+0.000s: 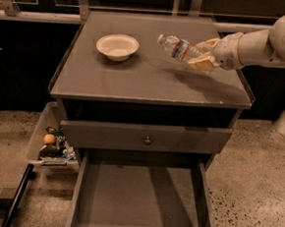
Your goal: Pick water bottle from middle drawer and place on counter
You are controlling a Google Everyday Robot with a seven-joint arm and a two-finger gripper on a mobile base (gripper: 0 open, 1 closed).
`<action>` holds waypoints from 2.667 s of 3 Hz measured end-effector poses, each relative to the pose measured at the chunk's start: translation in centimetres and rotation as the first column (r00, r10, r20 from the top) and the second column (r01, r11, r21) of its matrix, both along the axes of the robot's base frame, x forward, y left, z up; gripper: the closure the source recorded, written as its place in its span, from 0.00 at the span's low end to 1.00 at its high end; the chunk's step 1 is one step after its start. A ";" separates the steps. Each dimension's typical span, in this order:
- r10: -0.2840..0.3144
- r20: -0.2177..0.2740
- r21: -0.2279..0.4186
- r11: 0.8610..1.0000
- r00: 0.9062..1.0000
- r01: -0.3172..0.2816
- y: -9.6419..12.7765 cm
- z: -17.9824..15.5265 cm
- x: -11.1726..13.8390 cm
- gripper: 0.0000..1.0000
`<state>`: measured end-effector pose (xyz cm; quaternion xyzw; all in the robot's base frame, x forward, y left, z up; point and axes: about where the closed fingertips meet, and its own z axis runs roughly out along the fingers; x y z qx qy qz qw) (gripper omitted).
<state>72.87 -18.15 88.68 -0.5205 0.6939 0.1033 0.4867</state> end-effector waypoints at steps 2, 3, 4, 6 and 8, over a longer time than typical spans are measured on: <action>-0.011 -0.108 -0.107 0.994 0.994 -0.001 0.2 -3.6 0.4 1.00; -0.010 -0.109 -0.107 0.994 0.994 -0.002 0.3 -3.6 0.4 0.81; -0.010 -0.109 -0.107 0.994 0.994 -0.002 0.3 -3.6 0.4 0.58; -0.010 -0.109 -0.107 0.994 0.994 -0.002 0.3 -3.6 0.4 0.11; -0.010 -0.110 -0.107 0.994 0.994 -0.002 0.3 -3.7 0.4 0.00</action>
Offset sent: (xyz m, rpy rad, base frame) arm 0.0028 0.0057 -0.0529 -0.1638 0.1586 0.0171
